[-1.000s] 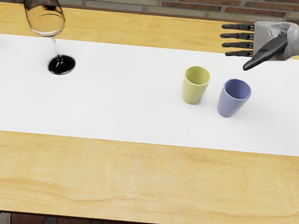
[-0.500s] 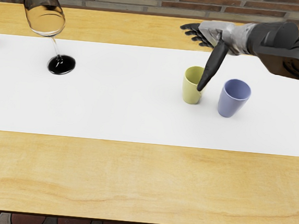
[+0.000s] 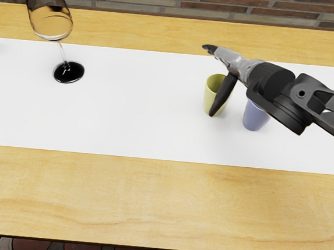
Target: Pick up cup and place in cup with right hand
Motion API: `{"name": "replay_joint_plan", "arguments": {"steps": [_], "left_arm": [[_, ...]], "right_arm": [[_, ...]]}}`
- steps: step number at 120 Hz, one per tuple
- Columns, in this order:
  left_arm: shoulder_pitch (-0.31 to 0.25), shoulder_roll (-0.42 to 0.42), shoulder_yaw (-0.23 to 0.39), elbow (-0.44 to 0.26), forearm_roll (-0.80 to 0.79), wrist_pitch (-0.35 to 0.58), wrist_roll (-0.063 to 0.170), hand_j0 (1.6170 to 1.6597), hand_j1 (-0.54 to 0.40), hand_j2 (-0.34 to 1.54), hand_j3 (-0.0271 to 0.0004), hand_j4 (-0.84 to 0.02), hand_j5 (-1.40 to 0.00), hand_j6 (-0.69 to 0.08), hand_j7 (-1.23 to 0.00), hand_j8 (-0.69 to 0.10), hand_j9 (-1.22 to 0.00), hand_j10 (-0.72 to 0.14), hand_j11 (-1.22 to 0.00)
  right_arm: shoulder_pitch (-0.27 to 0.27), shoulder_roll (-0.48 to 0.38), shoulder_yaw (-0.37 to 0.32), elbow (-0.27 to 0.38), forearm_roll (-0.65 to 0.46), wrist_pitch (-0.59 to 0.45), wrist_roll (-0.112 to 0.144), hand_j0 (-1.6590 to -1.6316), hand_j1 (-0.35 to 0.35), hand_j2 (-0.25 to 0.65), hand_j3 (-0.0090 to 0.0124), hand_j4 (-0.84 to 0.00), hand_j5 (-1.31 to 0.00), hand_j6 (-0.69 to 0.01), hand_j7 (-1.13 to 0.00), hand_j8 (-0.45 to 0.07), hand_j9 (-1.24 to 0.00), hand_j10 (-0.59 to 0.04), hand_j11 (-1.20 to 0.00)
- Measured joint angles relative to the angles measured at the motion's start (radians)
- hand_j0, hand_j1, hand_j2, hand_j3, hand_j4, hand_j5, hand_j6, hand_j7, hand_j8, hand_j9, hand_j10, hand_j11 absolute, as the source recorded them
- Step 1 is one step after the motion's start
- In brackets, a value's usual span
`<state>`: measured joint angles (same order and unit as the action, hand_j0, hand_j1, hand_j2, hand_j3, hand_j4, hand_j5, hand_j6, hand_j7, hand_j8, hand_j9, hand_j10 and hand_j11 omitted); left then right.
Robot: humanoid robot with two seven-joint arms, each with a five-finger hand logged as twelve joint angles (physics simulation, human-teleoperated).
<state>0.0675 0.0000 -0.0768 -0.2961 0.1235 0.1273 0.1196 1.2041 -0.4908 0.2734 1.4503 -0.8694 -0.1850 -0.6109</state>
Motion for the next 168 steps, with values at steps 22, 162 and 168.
{"name": "replay_joint_plan", "arguments": {"steps": [22, 162, 168], "left_arm": [[0.000, 0.000, 0.000, 0.000, 0.000, 0.000, 0.000, 1.6581, 0.349, 0.00, 0.0000, 0.000, 0.00, 0.000, 0.00, 0.000, 0.00, 0.000, 0.00], [0.000, 0.000, 0.000, 0.000, 0.000, 0.000, 0.000, 1.6581, 0.349, 0.00, 0.0000, 0.000, 0.00, 0.000, 0.00, 0.000, 0.00, 0.000, 0.00], [0.000, 0.000, 0.000, 0.000, 0.000, 0.000, 0.000, 1.6581, 0.349, 0.00, 0.0000, 0.000, 0.00, 0.000, 0.00, 0.000, 0.00, 0.000, 0.00]], "right_arm": [[0.000, 0.024, -0.005, -0.090, -0.005, -0.020, 0.000, -1.6581, -0.264, -0.013, 0.0000, -0.074, -0.09, -0.075, -0.09, -0.074, -0.09, -0.073, -0.09], [-0.002, 0.177, -0.037, -0.354, -0.005, -0.010, 0.000, -1.6581, -0.102, -0.040, 0.0000, -0.209, -0.27, -0.210, -0.27, -0.209, -0.27, -0.209, -0.27], [0.000, 0.182, -0.043, -0.366, -0.005, -0.010, 0.000, -1.6581, -0.090, -0.042, 0.0000, -0.219, -0.28, -0.220, -0.28, -0.219, -0.28, -0.219, -0.28]]}}
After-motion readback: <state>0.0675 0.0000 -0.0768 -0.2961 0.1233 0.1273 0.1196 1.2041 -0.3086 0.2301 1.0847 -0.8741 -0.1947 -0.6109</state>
